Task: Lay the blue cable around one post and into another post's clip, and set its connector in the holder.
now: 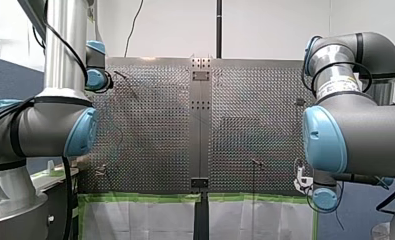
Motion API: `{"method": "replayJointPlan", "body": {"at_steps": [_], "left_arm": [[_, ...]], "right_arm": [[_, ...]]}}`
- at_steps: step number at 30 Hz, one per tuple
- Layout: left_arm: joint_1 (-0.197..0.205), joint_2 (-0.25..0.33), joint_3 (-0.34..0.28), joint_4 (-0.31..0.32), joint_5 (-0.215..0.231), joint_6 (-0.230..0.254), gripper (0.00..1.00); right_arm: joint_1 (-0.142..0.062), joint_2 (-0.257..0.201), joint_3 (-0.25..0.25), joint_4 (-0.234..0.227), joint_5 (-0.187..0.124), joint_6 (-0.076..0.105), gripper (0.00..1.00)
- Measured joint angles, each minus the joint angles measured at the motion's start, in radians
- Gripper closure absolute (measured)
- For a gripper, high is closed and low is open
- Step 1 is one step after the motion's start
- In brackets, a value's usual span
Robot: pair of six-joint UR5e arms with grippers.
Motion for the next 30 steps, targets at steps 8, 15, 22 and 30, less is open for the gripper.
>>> {"method": "replayJointPlan", "body": {"at_steps": [8, 15, 22, 30], "left_arm": [[-0.003, 0.000, 0.000, -0.001, -0.001, -0.001, 0.00], [-0.005, 0.000, 0.000, -0.003, -0.001, -0.001, 0.00], [-0.007, 0.000, 0.000, -0.003, -0.002, -0.001, 0.00], [-0.011, 0.000, 0.000, -0.003, -0.005, -0.001, 0.00]], "right_arm": [[0.051, 0.001, -0.050, 0.072, -0.072, -0.072, 1.00], [0.114, 0.003, -0.065, 0.136, -0.137, -0.136, 1.00], [0.138, 0.002, -0.067, 0.168, -0.205, -0.159, 1.00], [0.119, 0.002, -0.079, 0.173, -0.270, -0.146, 1.00]]}}
